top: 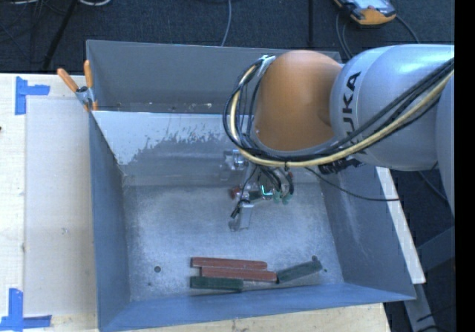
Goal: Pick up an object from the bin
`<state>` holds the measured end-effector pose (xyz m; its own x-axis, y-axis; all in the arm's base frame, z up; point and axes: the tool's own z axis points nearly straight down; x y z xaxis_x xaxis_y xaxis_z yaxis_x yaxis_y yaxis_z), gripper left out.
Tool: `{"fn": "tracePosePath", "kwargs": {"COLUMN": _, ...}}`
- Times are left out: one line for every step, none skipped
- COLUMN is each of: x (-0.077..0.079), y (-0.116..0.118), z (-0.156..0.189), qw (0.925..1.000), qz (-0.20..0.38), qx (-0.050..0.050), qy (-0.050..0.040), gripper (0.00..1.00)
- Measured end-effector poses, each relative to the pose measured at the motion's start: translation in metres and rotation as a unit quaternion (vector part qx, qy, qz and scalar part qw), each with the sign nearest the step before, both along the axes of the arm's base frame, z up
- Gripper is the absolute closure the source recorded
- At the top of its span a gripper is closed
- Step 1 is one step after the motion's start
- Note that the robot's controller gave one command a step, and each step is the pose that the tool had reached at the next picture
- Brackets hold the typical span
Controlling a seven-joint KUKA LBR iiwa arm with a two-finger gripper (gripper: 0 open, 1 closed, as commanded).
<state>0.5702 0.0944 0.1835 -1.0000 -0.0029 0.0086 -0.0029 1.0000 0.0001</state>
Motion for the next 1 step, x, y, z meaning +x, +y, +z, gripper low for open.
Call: {"fn": "tracePosePath", "kwargs": {"x": 0.0017, "y": -0.0004, "z": 0.0045, "qw": 1.0, "qz": -0.001, "qx": 0.0, "qy": -0.0036, "gripper": 0.0}}
